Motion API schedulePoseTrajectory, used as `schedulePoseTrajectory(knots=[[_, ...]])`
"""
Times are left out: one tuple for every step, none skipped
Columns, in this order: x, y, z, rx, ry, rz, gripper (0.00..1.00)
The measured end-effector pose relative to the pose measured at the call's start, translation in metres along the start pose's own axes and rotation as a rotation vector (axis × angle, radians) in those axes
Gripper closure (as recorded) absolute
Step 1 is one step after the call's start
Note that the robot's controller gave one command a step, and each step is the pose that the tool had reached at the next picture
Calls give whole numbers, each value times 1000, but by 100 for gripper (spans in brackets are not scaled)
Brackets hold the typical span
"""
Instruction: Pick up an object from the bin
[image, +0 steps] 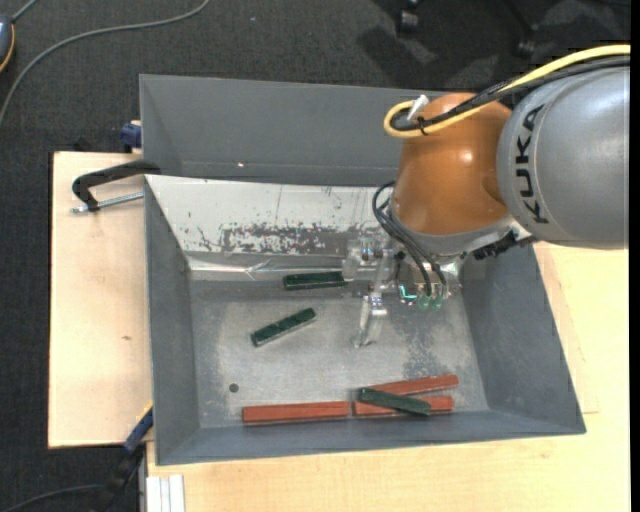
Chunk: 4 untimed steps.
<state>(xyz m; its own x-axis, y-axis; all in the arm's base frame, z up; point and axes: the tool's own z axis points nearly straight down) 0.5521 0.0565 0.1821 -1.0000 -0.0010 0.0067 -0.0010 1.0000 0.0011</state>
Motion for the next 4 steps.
schedulePoseTrajectory(knots=[[-32,21,96,0,-2,-132,0],[-14,84,112,-2,-5,-174,0],[-16,79,111,0,-7,-167,100],[-30,75,-30,0,-23,-242,100]])
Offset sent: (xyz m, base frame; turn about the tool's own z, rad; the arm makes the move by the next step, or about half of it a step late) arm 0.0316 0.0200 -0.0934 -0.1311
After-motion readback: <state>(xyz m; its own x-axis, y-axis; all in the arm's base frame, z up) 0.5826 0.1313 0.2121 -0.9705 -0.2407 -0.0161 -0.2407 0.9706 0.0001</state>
